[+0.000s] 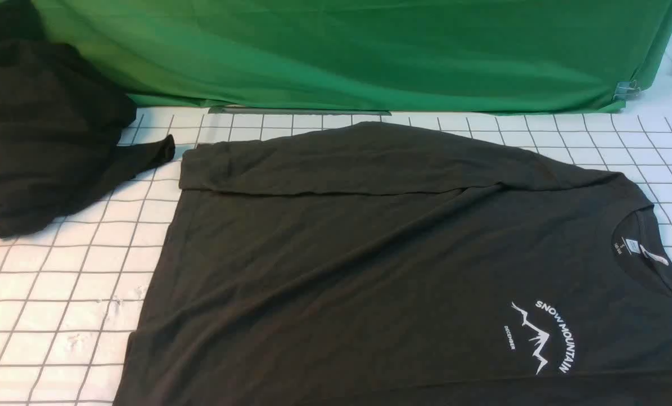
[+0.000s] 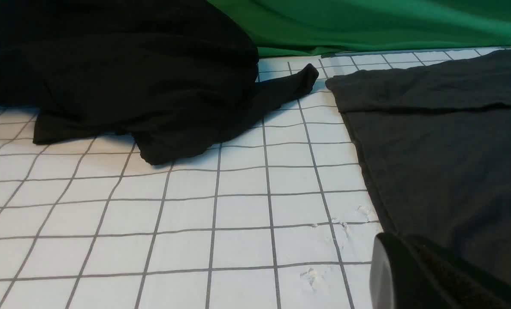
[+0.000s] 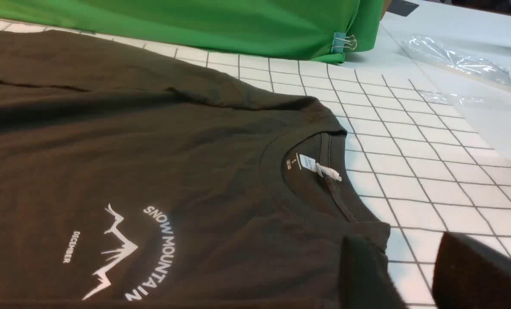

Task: Fold a long-sleeved shirt over a white checkered tablecloth.
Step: 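Grasp the left edge of the dark T-shirt lying flat on the table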

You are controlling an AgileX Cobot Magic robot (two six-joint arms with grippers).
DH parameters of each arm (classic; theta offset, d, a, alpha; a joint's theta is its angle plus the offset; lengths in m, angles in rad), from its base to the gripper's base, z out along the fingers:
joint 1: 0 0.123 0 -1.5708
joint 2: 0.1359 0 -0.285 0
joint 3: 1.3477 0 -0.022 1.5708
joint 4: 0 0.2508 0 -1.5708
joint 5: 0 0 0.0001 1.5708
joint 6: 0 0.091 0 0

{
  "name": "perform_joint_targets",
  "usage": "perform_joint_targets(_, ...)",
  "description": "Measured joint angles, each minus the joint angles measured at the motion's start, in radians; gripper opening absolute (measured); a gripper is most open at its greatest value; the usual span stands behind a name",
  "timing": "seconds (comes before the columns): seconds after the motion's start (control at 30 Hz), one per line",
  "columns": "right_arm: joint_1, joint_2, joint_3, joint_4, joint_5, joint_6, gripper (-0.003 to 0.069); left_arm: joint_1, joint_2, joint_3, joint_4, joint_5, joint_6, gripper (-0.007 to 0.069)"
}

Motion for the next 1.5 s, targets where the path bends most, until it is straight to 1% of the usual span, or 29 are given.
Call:
perform_joint_targets(0.27,0.0,0.0,0.0,0.0,0.0,0.0,0.0242,0.0,0.0,0.0,0.001,0.0,0.0,0.0003)
perform_joint_targets(0.37,0.0,0.0,0.0,0.0,0.0,0.0,0.0242,0.0,0.0,0.0,0.047,-0.003,0.002,0.0003)
perform_joint_targets(0.43,0.0,0.0,0.0,0.0,0.0,0.0,0.0242,0.0,0.0,0.0,0.069,-0.038,0.0,0.0003)
perform_joint_targets(0.5,0.0,0.0,0.0,0.0,0.0,0.0,0.0242,0.0,0.0,0.0,0.04,-0.098,-0.012,0.0003)
perform_joint_targets(0.57,0.0,0.0,0.0,0.0,0.0,0.0,0.0242,0.0,0.0,0.0,-0.069,-0.229,-0.059,0.0003)
perform_joint_targets(0.63,0.0,0.0,0.0,0.0,0.0,0.0,0.0242,0.0,0.0,0.0,-0.153,-0.301,-0.086,0.0003)
perform_joint_targets(0.7,0.0,0.0,0.0,0.0,0.0,0.0,0.0242,0.0,0.0,0.0,-0.203,-0.389,-0.1,0.0003)
perform_joint_targets(0.77,0.0,0.0,0.0,0.0,0.0,0.0,0.0242,0.0,0.0,0.0,-0.202,-0.465,-0.101,0.0003)
perform_joint_targets(0.87,0.0,0.0,0.0,-0.001,0.0,-0.001,0.0242,0.0,0.0,0.0,-0.192,-0.521,-0.101,0.0003)
perform_joint_targets(0.97,0.0,0.0,0.0,-0.048,-0.005,-0.053,0.0242,0.0,0.0,0.0,-0.183,-0.587,-0.114,0.0003)
perform_joint_targets(1.07,0.0,0.0,0.0,-0.07,-0.005,-0.107,0.0242,0.0,0.0,0.0,-0.182,-0.67,-0.198,0.0003)
perform_joint_targets(1.23,0.0,0.0,0.0,-0.074,-0.005,-0.129,0.0242,0.0,0.0,0.0,-0.176,-0.8,-0.31,0.0003)
perform_joint_targets(1.33,0.0,0.0,0.0,-0.072,-0.009,-0.131,0.0242,0.0,-0.001,-0.033,-0.178,-0.773,-0.382,0.0003)
perform_joint_targets(1.37,0.0,0.0,0.0,-0.06,-0.018,-0.129,0.0242,0.0,-0.001,-0.065,-0.179,-0.735,-0.401,0.0003)
perform_joint_targets(1.4,0.0,0.0,0.0,-0.008,-0.056,-0.116,0.0242,0.0,0.003,-0.145,-0.177,-0.654,-0.419,0.0003)
perform_joint_targets(1.43,0.0,0.0,0.0,-0.008,-0.056,-0.112,0.0242,0.0,0.006,-0.145,-0.176,-0.621,-0.422,0.0003)
perform_joint_targets(1.5,0.0,0.0,0.0,0.181,-0.172,-0.003,0.0242,0.0,0.065,-0.325,-0.141,-0.373,-0.432,0.0003)
